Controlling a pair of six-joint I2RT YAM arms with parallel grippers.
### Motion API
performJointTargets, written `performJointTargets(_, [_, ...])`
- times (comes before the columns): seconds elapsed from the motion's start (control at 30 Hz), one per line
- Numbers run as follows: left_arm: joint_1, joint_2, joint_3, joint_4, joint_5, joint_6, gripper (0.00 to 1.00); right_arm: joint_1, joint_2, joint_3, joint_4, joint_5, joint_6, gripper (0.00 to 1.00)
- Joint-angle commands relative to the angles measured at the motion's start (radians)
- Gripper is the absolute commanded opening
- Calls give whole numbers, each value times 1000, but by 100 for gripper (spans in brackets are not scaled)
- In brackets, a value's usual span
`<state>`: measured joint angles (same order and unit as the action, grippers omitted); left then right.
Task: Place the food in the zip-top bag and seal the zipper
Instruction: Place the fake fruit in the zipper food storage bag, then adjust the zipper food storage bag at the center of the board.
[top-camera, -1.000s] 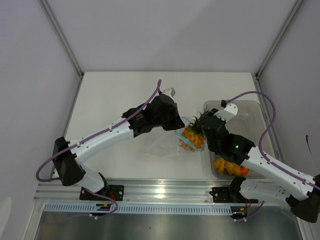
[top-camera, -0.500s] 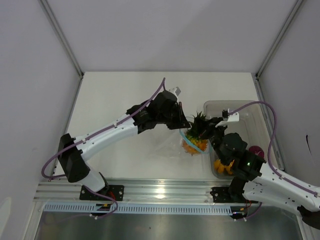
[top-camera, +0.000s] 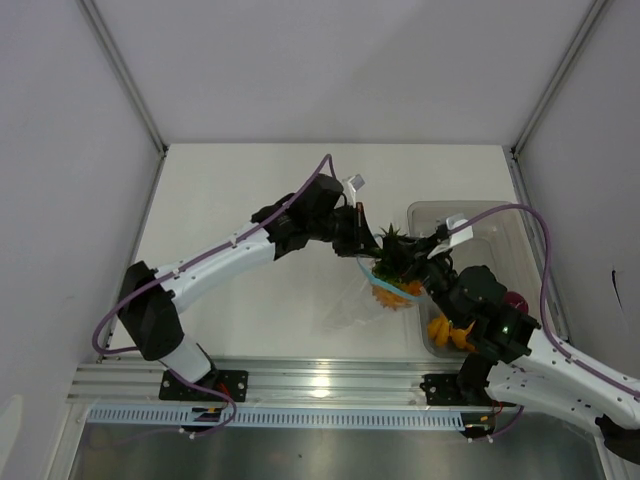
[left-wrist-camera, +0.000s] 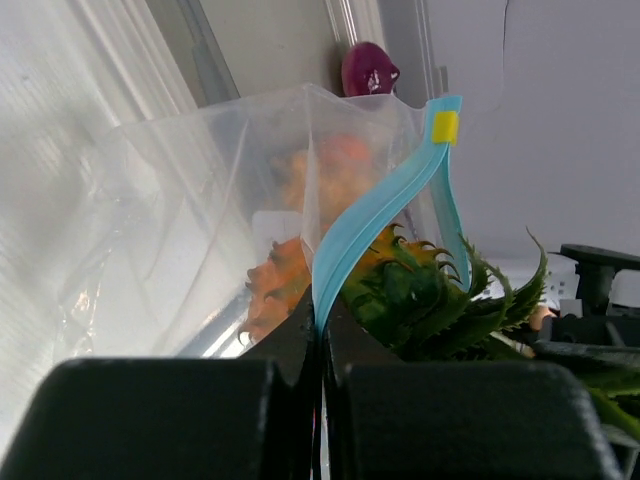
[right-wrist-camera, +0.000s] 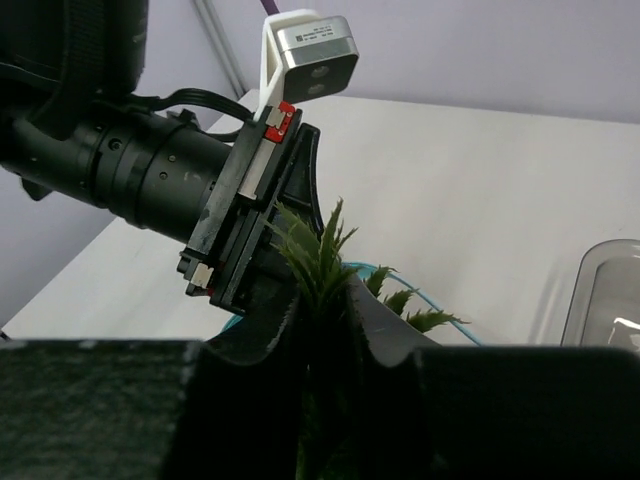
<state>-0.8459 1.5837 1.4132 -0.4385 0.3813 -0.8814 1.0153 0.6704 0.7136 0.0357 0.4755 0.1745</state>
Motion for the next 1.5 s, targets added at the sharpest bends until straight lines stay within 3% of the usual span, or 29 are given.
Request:
performJointTargets(0.0, [22, -25, -65, 106, 122, -4, 1, -6, -35, -9, 58, -17, 25, 23])
performJointTargets(0.33, [28, -22, -172, 303, 172, -68, 1, -4, -34, 58, -271, 38, 247, 43])
performJointTargets(0.57, [34, -34, -180, 300, 149, -64, 1, 17, -86, 159, -540, 83, 341, 56])
performJointTargets(0.73, [41, -44, -174, 288, 133, -70, 1, 17, -92, 407, -810, 129, 407, 71])
performJointTargets(0.87, [45, -56, -175, 291, 117, -99, 1, 17, -2, 587, -1089, 201, 545, 81])
performJointTargets(1.0, [45, -64, -157, 293, 116, -114, 1, 17, 38, 606, -1250, 132, 676, 77])
performJointTargets(1.23, [44, -70, -134, 279, 119, -114, 1, 16, 1, 336, -1111, -1, 750, 63])
performJointTargets(1.47, [45, -88, -137, 271, 114, -108, 1, 3, 32, 264, -1039, -23, 787, 64])
